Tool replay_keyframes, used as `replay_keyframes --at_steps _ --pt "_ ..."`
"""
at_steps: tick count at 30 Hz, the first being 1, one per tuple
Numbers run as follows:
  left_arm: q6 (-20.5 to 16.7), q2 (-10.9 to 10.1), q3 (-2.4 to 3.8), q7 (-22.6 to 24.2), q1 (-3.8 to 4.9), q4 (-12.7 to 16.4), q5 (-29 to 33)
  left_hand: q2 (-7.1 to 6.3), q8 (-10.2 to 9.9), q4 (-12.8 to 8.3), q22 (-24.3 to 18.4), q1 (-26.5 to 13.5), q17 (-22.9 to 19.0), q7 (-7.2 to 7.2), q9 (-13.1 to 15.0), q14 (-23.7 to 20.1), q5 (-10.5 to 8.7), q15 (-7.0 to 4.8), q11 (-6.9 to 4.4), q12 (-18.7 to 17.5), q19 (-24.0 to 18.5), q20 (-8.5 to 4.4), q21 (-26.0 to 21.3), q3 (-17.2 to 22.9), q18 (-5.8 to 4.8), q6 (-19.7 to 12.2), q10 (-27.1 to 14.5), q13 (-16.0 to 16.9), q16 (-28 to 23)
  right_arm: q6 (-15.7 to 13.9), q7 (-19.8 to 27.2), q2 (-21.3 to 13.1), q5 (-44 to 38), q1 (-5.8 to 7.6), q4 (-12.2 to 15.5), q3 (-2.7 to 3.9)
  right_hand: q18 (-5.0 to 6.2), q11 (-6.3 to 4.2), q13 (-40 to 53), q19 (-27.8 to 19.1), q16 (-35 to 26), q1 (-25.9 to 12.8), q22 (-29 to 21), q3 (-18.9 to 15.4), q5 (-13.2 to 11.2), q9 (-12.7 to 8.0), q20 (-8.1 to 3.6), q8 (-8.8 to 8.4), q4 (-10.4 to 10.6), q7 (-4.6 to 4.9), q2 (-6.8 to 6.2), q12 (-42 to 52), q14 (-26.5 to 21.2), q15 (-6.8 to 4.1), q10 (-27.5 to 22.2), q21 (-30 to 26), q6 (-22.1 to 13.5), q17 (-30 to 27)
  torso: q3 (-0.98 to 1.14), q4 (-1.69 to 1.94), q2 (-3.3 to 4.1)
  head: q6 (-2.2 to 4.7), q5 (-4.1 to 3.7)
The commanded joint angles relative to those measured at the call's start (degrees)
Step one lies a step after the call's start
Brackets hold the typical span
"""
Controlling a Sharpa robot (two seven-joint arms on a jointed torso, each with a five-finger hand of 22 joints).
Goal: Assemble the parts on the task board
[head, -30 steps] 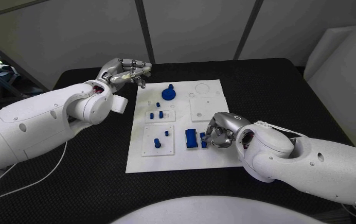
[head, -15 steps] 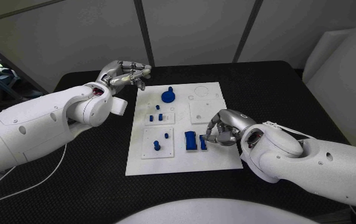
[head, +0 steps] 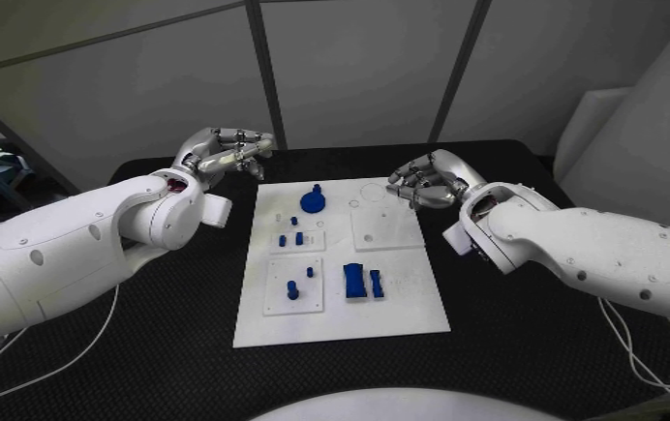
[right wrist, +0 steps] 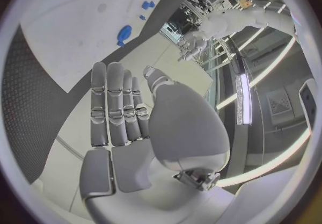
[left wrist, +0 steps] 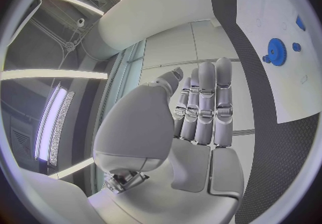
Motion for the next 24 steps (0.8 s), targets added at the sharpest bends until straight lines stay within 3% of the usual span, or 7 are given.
replay_keyframes --at_steps 1,9,16,17,20,23,24 --pt "-1.39 0.43 0.03 3.04 0.05 -0.58 5.13 -0.45 0.33 0.48 -1.03 -0.55 -1.49 0.21 -0.12 -4.77 0.15 0.89 0.57 -0.72 -3.83 0.59 -2.46 -0.38 -1.27 -0.76 -1.59 -0.78 -3.13 2.74 14.88 1.77 20.86 0.49 -4.20 0.00 0.22 0.99 -6.38 -1.46 -7.32 1.36 -3.06 1.53 -2.41 -1.07 1.17 -0.71 -0.01 0.65 0.38 -5.79 -1.77 1.04 -1.50 -4.49 0.16 -4.08 -0.66 -0.13 -1.48 0.93 -0.13" --pt "-3.86 3.22 0.03 8.12 -0.26 -4.43 11.96 -0.67 -0.31 3.00 -12.59 -1.97 -11.89 0.45 -0.18 -16.50 0.07 5.71 3.13 -6.06 -21.28 5.46 -18.66 -4.93 -2.07 -3.74 -5.44 -5.95 -23.05 8.95 23.61 9.64 33.25 1.06 -17.56 0.04 0.58 3.80 -30.20 -6.92 -31.48 1.12 -15.22 2.50 -6.33 -9.50 7.06 -2.68 -1.09 2.74 -0.46 -19.25 -9.85 6.66 0.89 -22.17 -1.35 -20.91 -0.85 0.17 -2.32 4.05 0.41" --pt "-6.10 5.92 0.04 10.42 -0.57 -7.67 14.45 1.43 -3.84 3.36 -24.86 -0.53 -19.07 -1.70 -0.20 -17.29 0.17 7.94 4.27 -13.87 -27.22 9.42 -24.81 -9.64 -0.63 -4.54 -5.76 -10.03 -39.76 12.04 26.89 14.53 36.69 1.12 -24.81 0.10 0.76 5.05 -37.17 -5.48 -36.19 0.23 -19.92 -0.05 -7.72 -14.48 8.36 -2.59 -3.67 2.83 2.03 -21.06 -9.79 7.57 -0.06 -27.93 -1.45 -26.92 -0.73 0.29 -2.09 6.20 1.05" --pt "-3.64 5.42 0.01 6.65 -0.62 -7.10 10.98 6.49 -8.31 0.50 -33.11 -24.59 -20.47 -4.05 -3.94 -31.89 -2.92 5.14 1.35 -15.79 -38.05 4.34 -28.37 -12.03 -4.16 -20.42 -22.15 -13.64 -42.16 8.12 21.87 14.06 31.37 1.01 -23.71 0.03 -2.95 2.27 -38.83 -20.39 -40.12 -23.73 -24.40 -3.28 -10.07 -17.45 3.96 -6.19 -5.54 -0.58 5.69 -24.98 -28.25 5.14 -18.35 -31.39 -17.49 -29.94 -0.79 0.10 -2.16 5.60 0.93" --pt "-4.36 5.35 -0.13 6.86 -0.69 -6.57 11.00 6.49 -8.31 -0.16 -35.96 -29.53 -25.26 -4.80 -3.94 -35.22 -3.40 4.56 0.68 -16.97 -40.89 3.45 -28.37 -12.95 -2.75 -23.68 -25.81 -13.64 -43.99 7.46 22.23 13.83 32.00 0.97 -22.99 -0.05 -2.95 1.95 -40.05 -22.68 -40.12 -27.77 -25.86 -4.16 -10.55 -18.73 3.42 -6.19 -6.41 -1.13 5.69 -24.98 -31.29 4.94 -21.54 -32.79 -20.20 -31.31 -0.72 0.11 -2.05 5.96 1.13" --pt "-6.17 5.16 -0.49 7.38 -0.85 -5.25 11.05 6.49 -8.31 -0.78 -38.01 -35.02 -25.26 -5.39 -3.94 -38.60 -4.08 3.92 -0.01 -17.51 -43.44 2.33 -28.37 -13.57 -5.53 -27.28 -29.58 -13.64 -44.77 5.80 23.15 13.24 33.58 0.87 -21.18 -0.25 -3.34 1.22 -40.68 -26.53 -40.12 -34.01 -27.15 -5.05 -11.18 -19.64 2.30 -6.19 -6.98 -1.98 5.69 -24.98 -36.06 4.34 -26.33 -33.85 -24.38 -32.27 -0.54 0.13 -1.79 6.86 1.64" --pt "-6.97 5.08 -0.64 7.61 -0.93 -4.67 11.08 6.49 -8.31 -0.97 -38.67 -36.79 -25.26 -5.58 -3.94 -39.70 -4.33 3.71 -0.23 -17.67 -44.28 1.96 -28.37 -13.76 -5.53 -28.45 -30.81 -13.64 -45.01 5.07 23.56 12.98 34.27 0.83 -20.38 -0.33 -3.66 1.02 -40.87 -27.60 -40.12 -35.76 -27.52 -5.26 -11.37 -19.92 1.98 -6.19 -11.03 -2.24 5.69 -24.98 -37.42 4.17 -27.68 -34.14 -25.54 -32.52 -0.46 0.15 -1.68 7.26 1.86"
